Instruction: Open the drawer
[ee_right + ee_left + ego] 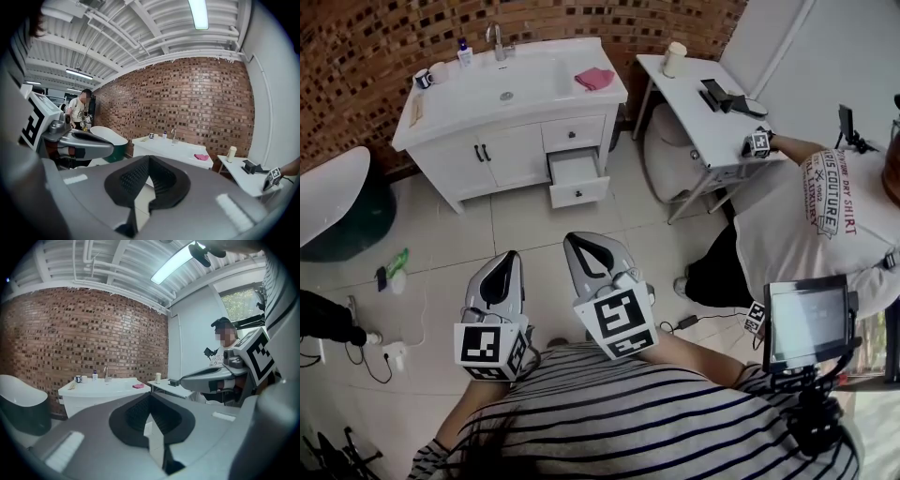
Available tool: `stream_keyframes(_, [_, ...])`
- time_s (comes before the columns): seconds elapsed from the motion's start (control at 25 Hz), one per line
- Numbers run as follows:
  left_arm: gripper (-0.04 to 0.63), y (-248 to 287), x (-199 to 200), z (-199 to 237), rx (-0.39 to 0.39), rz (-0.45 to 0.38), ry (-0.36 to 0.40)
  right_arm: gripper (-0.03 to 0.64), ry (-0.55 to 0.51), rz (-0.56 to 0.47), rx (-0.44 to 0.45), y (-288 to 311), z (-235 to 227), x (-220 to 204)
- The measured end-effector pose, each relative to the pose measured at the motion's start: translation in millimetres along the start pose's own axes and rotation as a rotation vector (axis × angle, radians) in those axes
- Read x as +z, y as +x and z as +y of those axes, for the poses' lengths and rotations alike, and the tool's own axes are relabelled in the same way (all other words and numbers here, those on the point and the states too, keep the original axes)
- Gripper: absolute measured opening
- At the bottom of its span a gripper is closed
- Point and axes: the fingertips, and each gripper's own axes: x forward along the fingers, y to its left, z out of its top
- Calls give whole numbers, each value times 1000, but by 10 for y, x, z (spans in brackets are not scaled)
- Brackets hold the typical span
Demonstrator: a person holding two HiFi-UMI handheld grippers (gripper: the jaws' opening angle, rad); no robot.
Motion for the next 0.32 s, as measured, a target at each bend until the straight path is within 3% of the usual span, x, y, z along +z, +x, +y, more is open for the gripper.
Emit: stream_keyframes(0.32, [15,45,4,152,8,16,-3,2,-28,-10,26,185,74,113])
